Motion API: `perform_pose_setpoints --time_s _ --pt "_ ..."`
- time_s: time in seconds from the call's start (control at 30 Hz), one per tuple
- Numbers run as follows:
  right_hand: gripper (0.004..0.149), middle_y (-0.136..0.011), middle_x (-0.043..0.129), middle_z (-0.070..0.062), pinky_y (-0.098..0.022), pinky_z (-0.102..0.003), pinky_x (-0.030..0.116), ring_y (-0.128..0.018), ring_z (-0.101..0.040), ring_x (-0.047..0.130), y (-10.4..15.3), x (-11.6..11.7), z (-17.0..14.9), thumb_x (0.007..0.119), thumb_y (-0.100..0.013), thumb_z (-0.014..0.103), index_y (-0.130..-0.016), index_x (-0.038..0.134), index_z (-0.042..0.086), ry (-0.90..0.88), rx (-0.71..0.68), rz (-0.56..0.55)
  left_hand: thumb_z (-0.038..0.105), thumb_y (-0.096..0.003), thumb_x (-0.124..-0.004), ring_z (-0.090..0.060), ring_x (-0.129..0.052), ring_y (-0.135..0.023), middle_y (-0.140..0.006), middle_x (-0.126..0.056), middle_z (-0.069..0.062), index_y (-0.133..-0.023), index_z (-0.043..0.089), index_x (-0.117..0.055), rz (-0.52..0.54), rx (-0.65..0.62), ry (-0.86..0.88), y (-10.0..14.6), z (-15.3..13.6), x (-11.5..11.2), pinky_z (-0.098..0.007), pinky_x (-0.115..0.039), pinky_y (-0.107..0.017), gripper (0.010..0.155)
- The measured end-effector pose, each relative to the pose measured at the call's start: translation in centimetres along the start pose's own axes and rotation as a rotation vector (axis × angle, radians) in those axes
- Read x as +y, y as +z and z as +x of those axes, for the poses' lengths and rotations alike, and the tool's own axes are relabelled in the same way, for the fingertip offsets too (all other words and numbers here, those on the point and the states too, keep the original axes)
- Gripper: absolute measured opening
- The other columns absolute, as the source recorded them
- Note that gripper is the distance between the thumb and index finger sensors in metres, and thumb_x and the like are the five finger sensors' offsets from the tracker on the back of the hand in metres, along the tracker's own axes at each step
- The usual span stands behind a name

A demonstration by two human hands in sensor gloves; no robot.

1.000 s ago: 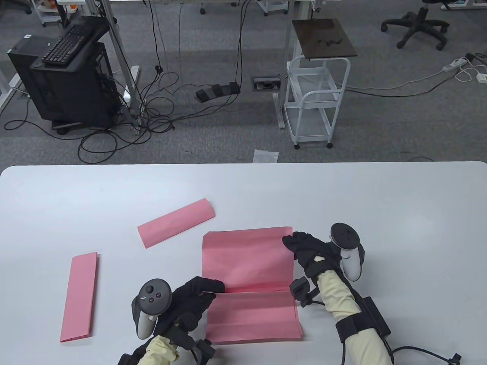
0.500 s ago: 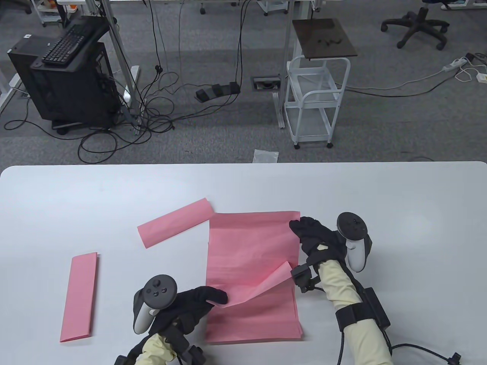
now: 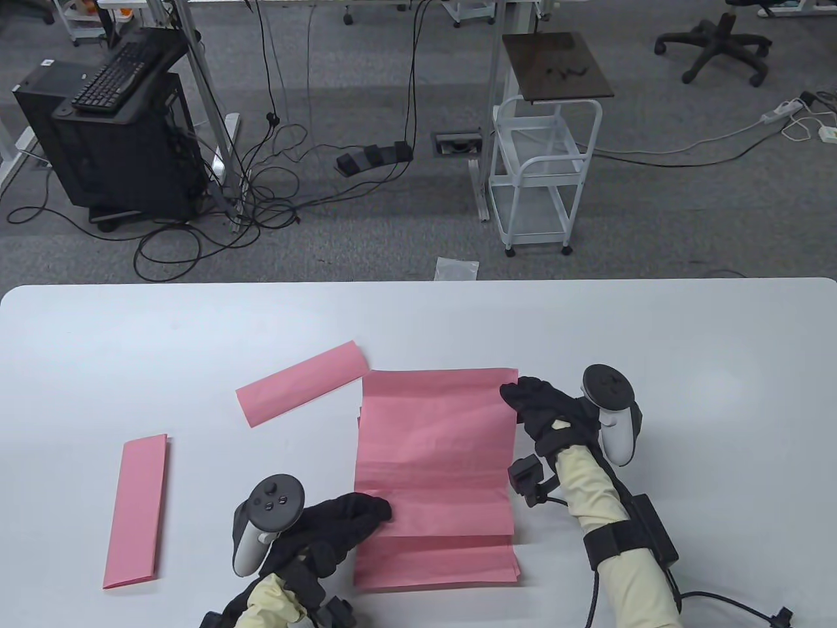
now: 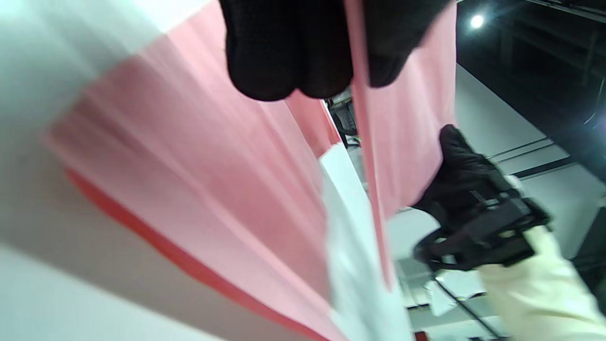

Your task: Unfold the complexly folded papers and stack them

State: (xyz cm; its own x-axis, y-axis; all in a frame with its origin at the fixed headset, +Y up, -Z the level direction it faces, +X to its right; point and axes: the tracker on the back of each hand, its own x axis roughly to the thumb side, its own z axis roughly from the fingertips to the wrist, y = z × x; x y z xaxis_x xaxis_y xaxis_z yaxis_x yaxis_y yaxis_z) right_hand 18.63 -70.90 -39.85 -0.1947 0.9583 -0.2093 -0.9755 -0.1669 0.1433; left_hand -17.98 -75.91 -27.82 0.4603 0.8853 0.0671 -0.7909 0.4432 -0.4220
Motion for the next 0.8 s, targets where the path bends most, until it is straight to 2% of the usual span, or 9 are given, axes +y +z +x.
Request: perform_pose_setpoints --time_s 0.1,0.2,0.23,0.3,0.4,0.43,0.47,0.57,0.8 --pt "0.036 -0.057 0.095 -0.008 -0.073 -0.063 0.038 -0.067 -0.033 0.089 0.0 0.1 -0.1 0.075 -0.050 0.030 -0.076 0.084 0.008 0.009 0.000 -0.011 0.023 -0.0531 -0.074 -0.026 -0.085 -0.087 -0.090 -0.080 -0.001 -0.106 0.042 -0.036 -0.002 0.014 0.028 0.0 0.0 -0.2 -0.054 -0.034 -0.080 0.068" --pt "0.036 -0.057 0.095 -0.008 -0.073 -0.063 0.039 -0.067 -0.033 0.089 0.0 0.1 -0.1 0.075 -0.050 0.030 -0.076 0.084 0.008 0.012 0.002 -0.016 0.023 -0.0521 -0.076 -0.026 -0.087 -0.085 -0.088 -0.082 -0.001 -0.106 0.043 -0.021 -0.004 0.013 0.013 0.0 0.2 -0.3 -0.053 -0.035 -0.080 0.080" --pt "0.036 -0.057 0.095 -0.008 -0.073 -0.063 0.038 -0.067 -0.033 0.089 0.0 0.1 -0.1 0.075 -0.050 0.030 -0.076 0.084 0.008 0.015 0.003 -0.016 0.023 -0.0519 -0.077 -0.026 -0.088 -0.084 -0.088 -0.083 0.000 -0.107 0.042 -0.023 -0.006 0.007 -0.015 0.0 0.3 -0.3 -0.053 -0.036 -0.080 0.079" --pt "0.036 -0.057 0.095 -0.008 -0.073 -0.063 0.039 -0.067 -0.033 0.089 0.1 0.2 -0.3 0.075 -0.050 0.030 -0.076 0.084 0.008 0.035 0.007 -0.014 0.025 -0.0514 -0.078 -0.025 -0.090 -0.083 -0.087 -0.085 0.000 -0.106 0.037 -0.046 0.001 -0.001 -0.081 0.1 0.6 -0.3 -0.052 -0.037 -0.081 0.065" --pt "0.036 -0.057 0.095 -0.008 -0.073 -0.063 0.039 -0.067 -0.033 0.089 0.1 0.4 -0.6 0.075 -0.050 0.030 -0.076 0.084 0.008 0.061 0.017 -0.019 0.031 -0.0550 -0.072 -0.031 -0.082 -0.093 -0.098 -0.079 -0.005 -0.093 0.033 -0.074 0.084 0.000 -0.181 0.5 0.8 -0.5 -0.055 -0.036 -0.080 0.038" --pt "0.036 -0.057 0.095 -0.008 -0.073 -0.063 0.039 -0.067 -0.033 0.089 0.0 0.5 -0.8 0.075 -0.050 0.030 -0.076 0.084 0.008 0.066 0.022 -0.022 0.034 -0.0558 -0.071 -0.044 -0.056 -0.106 -0.116 -0.051 -0.015 -0.093 0.033 -0.076 0.114 -0.008 -0.179 0.6 0.9 -0.6 -0.060 -0.029 -0.078 0.038" --pt "0.036 -0.057 0.095 -0.008 -0.073 -0.063 0.039 -0.067 -0.033 0.089 0.0 0.5 -0.9 0.075 -0.050 0.030 -0.076 0.084 0.008 0.069 0.024 -0.024 0.035 -0.0554 -0.072 -0.050 -0.027 -0.108 -0.120 -0.025 -0.017 -0.093 0.032 -0.077 0.132 -0.010 -0.183 0.6 1.0 -0.6 -0.063 -0.018 -0.075 0.038" --pt "0.036 -0.057 0.095 -0.008 -0.073 -0.063 0.039 -0.067 -0.033 0.089 -0.1 0.8 -1.3 0.075 -0.050 0.030 -0.076 0.084 0.008 0.086 0.022 -0.037 0.037 -0.0564 -0.070 -0.040 0.003 -0.105 -0.117 0.004 0.002 -0.095 0.034 -0.074 0.076 -0.098 -0.244 0.5 1.4 -0.1 -0.058 -0.004 -0.074 0.039" --pt "0.036 -0.056 0.095 -0.007 -0.072 -0.063 0.039 -0.066 -0.032 0.089 -0.5 2.1 -2.6 0.075 -0.049 0.031 -0.076 0.084 0.008 0.114 0.014 -0.071 0.037 -0.0558 -0.073 -0.040 0.008 -0.103 -0.121 -0.010 -0.007 -0.094 0.026 -0.079 -0.206 -0.066 -0.283 0.0 0.9 -0.3 -0.058 0.001 -0.070 0.040"
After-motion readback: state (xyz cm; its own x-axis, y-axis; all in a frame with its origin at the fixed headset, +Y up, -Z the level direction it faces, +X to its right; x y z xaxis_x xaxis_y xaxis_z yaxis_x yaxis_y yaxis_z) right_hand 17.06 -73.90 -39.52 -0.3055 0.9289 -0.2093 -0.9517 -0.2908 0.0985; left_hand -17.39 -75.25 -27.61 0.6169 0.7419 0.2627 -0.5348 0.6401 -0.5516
